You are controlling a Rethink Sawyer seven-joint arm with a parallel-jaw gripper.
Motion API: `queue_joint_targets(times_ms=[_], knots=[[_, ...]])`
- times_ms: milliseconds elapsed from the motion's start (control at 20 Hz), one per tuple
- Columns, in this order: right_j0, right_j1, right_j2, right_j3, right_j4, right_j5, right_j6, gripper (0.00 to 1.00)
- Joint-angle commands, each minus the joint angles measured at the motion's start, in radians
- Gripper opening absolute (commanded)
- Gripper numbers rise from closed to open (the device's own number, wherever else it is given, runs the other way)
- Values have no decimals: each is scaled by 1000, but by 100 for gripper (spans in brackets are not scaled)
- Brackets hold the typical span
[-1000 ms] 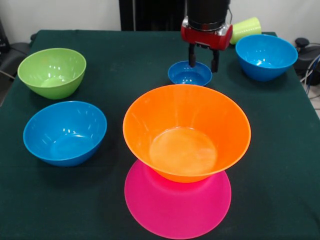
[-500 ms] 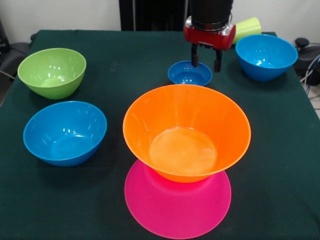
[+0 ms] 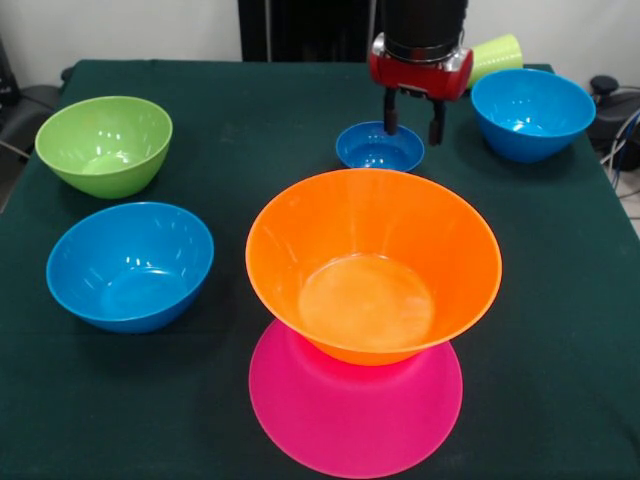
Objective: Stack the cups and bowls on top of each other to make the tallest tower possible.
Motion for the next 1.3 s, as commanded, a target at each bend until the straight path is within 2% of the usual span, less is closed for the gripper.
queue_joint_targets(times_ms=[50, 650, 1300], knots=[[49, 10, -133, 43, -75, 48, -159, 100], [32, 60, -191, 88, -131, -7, -218, 100], [19, 84, -171, 121, -92, 4, -313, 100]])
